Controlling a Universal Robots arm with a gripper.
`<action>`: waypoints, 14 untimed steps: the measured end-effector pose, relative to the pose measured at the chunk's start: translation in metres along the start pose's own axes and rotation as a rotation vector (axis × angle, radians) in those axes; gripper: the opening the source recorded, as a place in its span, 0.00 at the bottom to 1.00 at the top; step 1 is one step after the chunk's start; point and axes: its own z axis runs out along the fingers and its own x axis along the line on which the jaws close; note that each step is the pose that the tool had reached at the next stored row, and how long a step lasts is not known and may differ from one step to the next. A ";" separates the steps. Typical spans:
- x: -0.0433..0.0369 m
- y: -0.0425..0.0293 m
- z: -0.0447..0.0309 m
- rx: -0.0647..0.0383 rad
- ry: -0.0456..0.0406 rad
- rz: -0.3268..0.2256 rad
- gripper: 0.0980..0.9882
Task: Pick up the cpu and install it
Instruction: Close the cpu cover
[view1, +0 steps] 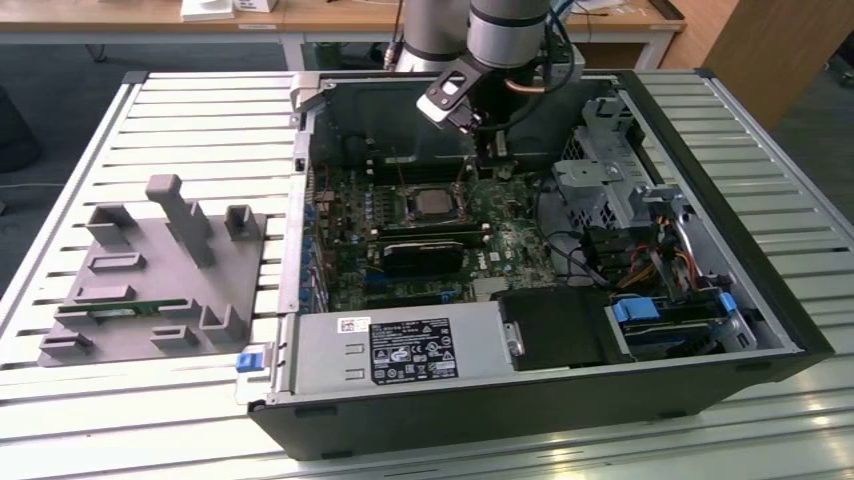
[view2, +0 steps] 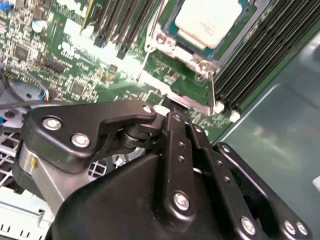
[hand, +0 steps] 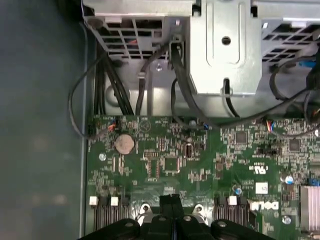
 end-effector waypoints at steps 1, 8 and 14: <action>0.0000 -0.0015 0.0007 0.000 0.0000 0.000 0.01; 0.0000 -0.0129 0.0057 0.000 0.0000 0.000 0.01; -0.0001 -0.0204 0.0097 0.000 0.0000 0.000 0.01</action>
